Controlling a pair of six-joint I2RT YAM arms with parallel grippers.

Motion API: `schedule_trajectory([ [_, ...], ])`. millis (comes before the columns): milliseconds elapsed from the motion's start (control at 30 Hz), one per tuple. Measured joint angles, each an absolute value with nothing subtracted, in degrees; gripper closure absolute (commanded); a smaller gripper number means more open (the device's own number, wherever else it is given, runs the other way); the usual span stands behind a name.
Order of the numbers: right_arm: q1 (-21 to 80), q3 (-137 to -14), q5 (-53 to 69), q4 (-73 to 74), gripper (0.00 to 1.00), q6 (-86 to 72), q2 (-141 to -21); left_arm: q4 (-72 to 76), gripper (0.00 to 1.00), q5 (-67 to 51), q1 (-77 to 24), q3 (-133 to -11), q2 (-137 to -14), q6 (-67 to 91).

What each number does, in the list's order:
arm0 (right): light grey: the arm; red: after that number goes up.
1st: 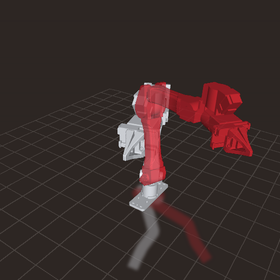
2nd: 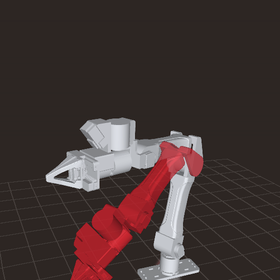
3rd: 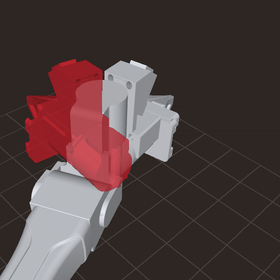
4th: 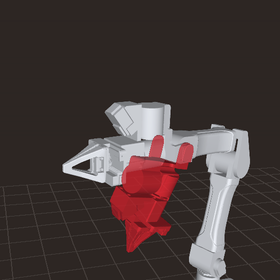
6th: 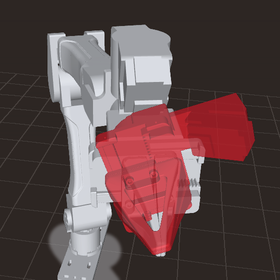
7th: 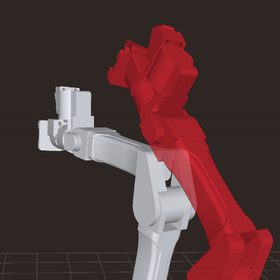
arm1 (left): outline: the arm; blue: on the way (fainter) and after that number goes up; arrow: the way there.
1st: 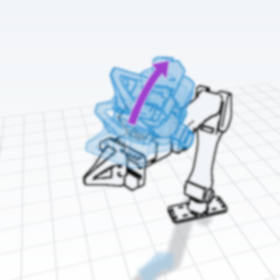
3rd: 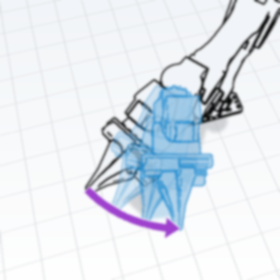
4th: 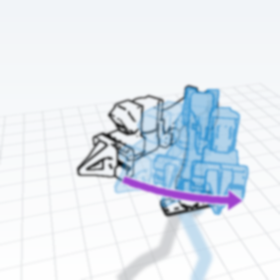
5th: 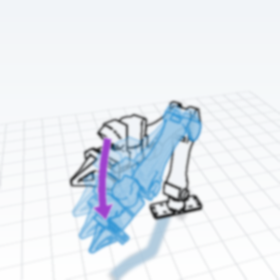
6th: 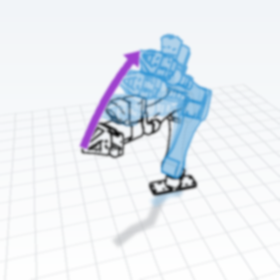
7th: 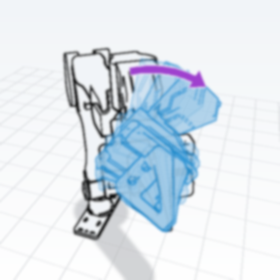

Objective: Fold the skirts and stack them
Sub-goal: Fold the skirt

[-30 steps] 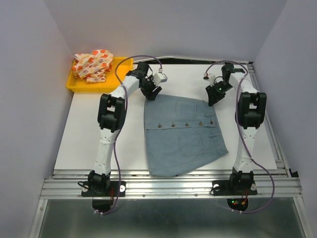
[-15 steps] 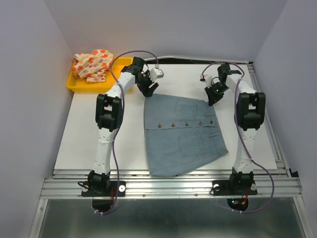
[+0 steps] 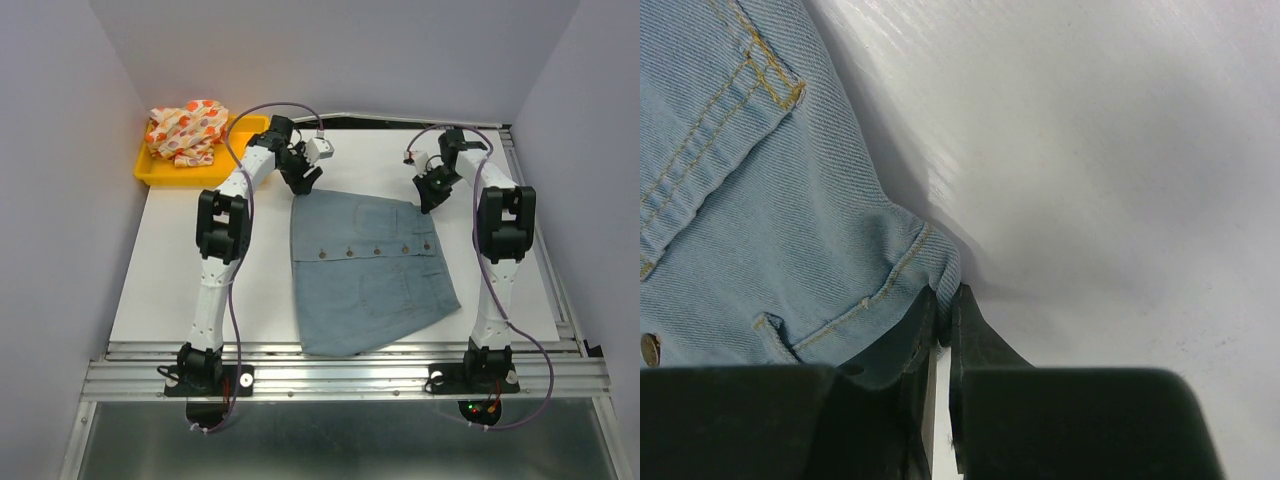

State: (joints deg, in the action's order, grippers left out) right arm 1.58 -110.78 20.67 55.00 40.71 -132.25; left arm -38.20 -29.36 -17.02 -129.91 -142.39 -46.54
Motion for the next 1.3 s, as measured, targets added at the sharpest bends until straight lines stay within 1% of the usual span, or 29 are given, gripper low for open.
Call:
schedule_trajectory([
  [33, 1.61, -110.8, 20.58, 55.0, 0.99, 40.71, -132.25, -38.3, 0.29, -29.3, -17.02, -129.91, -142.69, -46.7],
  [100, 1.61, -110.8, 20.49, 55.0, 0.99, 40.73, -132.25, -38.54, 0.38, -28.82, -16.99, -129.88, -143.59, -47.07],
  [133, 1.61, -110.8, 20.38, 55.0, 0.99, 40.73, -132.25, -38.63, 0.49, -28.49, -16.97, -129.88, -144.07, -47.27],
  [200, 1.61, -110.8, 20.25, 55.0, 0.99, 40.73, -132.25, -38.72, 0.58, -28.53, -16.88, -129.91, -144.79, -47.03],
  [233, 1.61, -110.8, 20.1, 55.0, 0.99, 40.73, -132.25, -38.87, 0.66, -28.84, -16.75, -129.93, -144.9, -47.33],
  [300, 1.61, -110.8, 19.94, 54.96, 0.99, 40.69, -132.25, -39.07, 0.76, -28.93, -16.78, -130.02, -144.9, -47.13],
  [333, 1.61, -110.8, 19.92, 54.92, 0.99, 40.66, -132.25, -39.2, 0.89, -28.8, -16.82, -130.17, -144.9, -47.09],
  [367, 1.61, -110.8, 19.9, 54.83, 0.99, 40.58, -132.25, -39.2, 0.97, -28.73, -16.84, -130.21, -144.9, -47.11],
  [400, 1.61, -110.78, 19.9, 54.7, 0.99, 40.27, -132.2, -39.13, 1.0, -28.8, -16.84, -130.26, -144.9, -47.2],
  [700, 2.37, -108.79, 18.15, 43.51, 0.99, 34.2, -128.57, -36.34, 1.0, -23.2, -16.75, -129.6, -143.02, -47.05],
  [900, 2.72, -106.63, 17.78, 35.24, 0.99, 33.93, -121.34, -31.38, 1.0, -18.92, -16.75, -124.05, -133.73, -46.68],
  [1000, 2.72, -99.5, 18.35, 30.13, 0.99, 35.42, -113.67, -28.45, 1.0, -18.57, -16.78, -119.24, -126.74, -46.61],
  [1100, 2.72, -89.8, 19.59, 24.82, 0.99, 38.22, -104.9, -25.82, 1.0, -18.7, -16.99, -110.26, -117.19, -46.61],
  [1233, 2.72, -75.53, 21.19, 17.96, 0.99, 44.07, -94.52, -22.31, 1.0, -18.94, -19.05, -93.91, -104.25, -46.28],
  [1300, 2.72, -68.27, 21.43, 14.61, 0.99, 47.03, -91.22, -21.45, 1.0, -18.83, -20.84, -86.11, -99.39, -45.89],
])
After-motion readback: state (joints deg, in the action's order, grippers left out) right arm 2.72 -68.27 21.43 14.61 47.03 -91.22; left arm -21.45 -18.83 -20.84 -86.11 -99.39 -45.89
